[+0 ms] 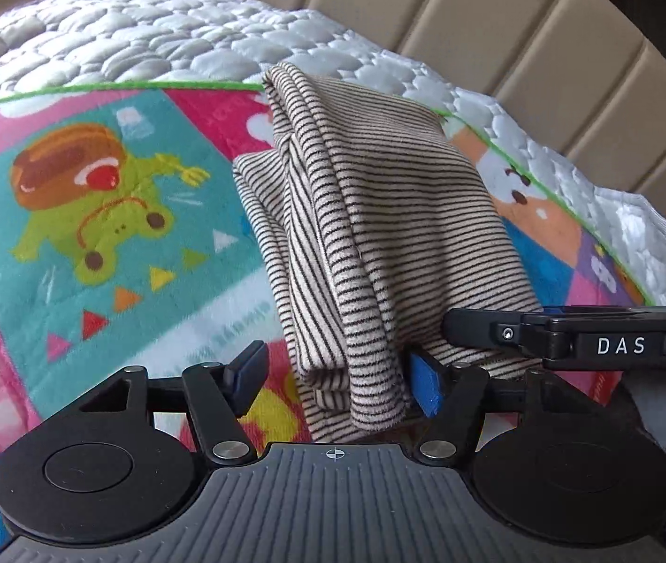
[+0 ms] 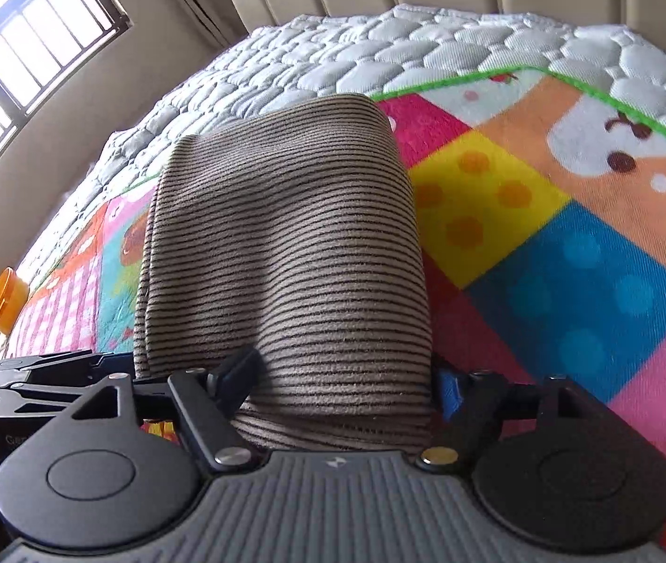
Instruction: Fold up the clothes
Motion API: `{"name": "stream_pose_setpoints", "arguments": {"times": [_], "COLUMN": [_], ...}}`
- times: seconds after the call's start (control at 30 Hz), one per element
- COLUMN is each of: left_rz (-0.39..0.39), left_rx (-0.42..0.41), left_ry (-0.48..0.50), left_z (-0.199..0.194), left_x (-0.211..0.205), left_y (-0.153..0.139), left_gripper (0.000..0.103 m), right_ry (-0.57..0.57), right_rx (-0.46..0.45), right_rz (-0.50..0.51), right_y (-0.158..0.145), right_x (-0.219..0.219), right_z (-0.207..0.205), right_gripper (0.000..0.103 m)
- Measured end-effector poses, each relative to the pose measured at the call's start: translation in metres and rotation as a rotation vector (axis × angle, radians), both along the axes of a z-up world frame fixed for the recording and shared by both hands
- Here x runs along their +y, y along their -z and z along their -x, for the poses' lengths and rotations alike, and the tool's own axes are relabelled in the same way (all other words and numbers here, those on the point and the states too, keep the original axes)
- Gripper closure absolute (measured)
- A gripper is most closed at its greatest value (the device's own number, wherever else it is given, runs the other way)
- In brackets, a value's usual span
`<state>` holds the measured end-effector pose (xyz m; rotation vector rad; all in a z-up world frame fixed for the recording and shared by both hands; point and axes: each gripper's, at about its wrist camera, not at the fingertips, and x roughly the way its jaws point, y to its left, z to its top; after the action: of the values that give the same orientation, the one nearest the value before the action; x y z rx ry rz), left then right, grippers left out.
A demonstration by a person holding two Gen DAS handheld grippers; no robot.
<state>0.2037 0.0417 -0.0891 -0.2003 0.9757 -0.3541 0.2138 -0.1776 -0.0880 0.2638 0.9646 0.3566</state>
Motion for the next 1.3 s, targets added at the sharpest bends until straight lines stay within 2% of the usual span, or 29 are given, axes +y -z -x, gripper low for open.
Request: {"name": "stream_pose_setpoints", "arguments": {"times": [0.13,0.23,0.37,0.43,0.53,0.57,0.63,0.67,0.77,0.83,0.87,0.9,0.93,1.0,1.07,1.1,1.2,1.23,1.3], "left_rz": [0.016,0.042,0.068,0.072,0.054,0.028,-0.054,-0.068,0.010,0.044,0.047,0.039,0.032,0.011,-0.053,-0.079,-0.057,-0.049,-0.044], "left_rx": [-0.036,-0.049,-0.059,-0.060,-0.058,-0.074,-0.161,-0.217,-0.311,-0.330,-0.328,-0.307,-0.282,-0.194,-0.143,-0.135,-0.132,-0.125,-0.113], "left_ry": [-0.091,-0.129,-0.132,-0.128,-0.111,-0.104,-0.085,-0.077,-0.036,0.010,0.024,0.022,0.020,0.015,0.019,0.019,0.002,0.000,0.006], "left_z": [-0.022,-0.043,-0.059,-0.061,-0.060,-0.057,-0.047,-0.045,-0.068,-0.106,-0.126,-0.145,-0.163,-0.192,-0.205,-0.207,-0.207,-0.208,-0.210], "left_x": [0.015,0.025,0.029,0.029,0.028,0.027,0.023,0.022,0.019,0.010,0.006,0.001,-0.004,-0.009,-0.014,-0.016,-0.011,-0.010,-0.006], "left_y": [0.002,0.007,0.011,0.011,0.006,-0.001,-0.027,-0.043,-0.079,-0.087,-0.084,-0.077,-0.069,-0.046,-0.025,-0.015,-0.005,-0.004,-0.002], "left_gripper": [0.030,0.026,0.025,0.025,0.027,0.030,0.031,0.031,0.026,0.026,0.026,0.026,0.027,0.030,0.032,0.030,0.029,0.028,0.028], "right_ry": [0.039,0.032,0.021,0.007,-0.015,-0.022,-0.036,-0.044,-0.066,-0.080,-0.093,-0.107,-0.122,-0.151,-0.179,-0.196,-0.272,-0.282,-0.268], "right_rx": [-0.052,-0.102,-0.143,-0.160,-0.186,-0.195,-0.212,-0.221,-0.247,-0.264,-0.278,-0.292,-0.306,-0.328,-0.324,-0.313,-0.208,-0.174,-0.128], "right_rz": [-0.046,-0.032,-0.012,0.011,0.047,0.059,0.083,0.096,0.132,0.156,0.158,0.158,0.159,0.159,0.163,0.164,0.195,0.219,0.330], "right_y": [0.006,0.008,0.009,0.006,0.003,0.001,-0.001,-0.002,-0.006,-0.009,-0.014,-0.019,-0.025,-0.036,-0.040,-0.040,-0.027,-0.020,-0.002], "right_x": [0.012,0.017,0.018,0.019,0.022,0.022,0.024,0.025,0.028,0.029,0.028,0.026,0.024,0.022,0.022,0.023,0.029,0.031,0.035], "right_z": [-0.026,-0.038,-0.045,-0.044,-0.043,-0.042,-0.041,-0.041,-0.039,-0.038,-0.036,-0.034,-0.032,-0.029,-0.031,-0.034,-0.041,-0.044,-0.047], "right_gripper": [0.027,0.027,0.026,0.022,0.019,0.019,0.019,0.019,0.018,0.015,0.013,0.004,0.000,0.000,0.000,0.000,0.000,0.000,0.000]}}
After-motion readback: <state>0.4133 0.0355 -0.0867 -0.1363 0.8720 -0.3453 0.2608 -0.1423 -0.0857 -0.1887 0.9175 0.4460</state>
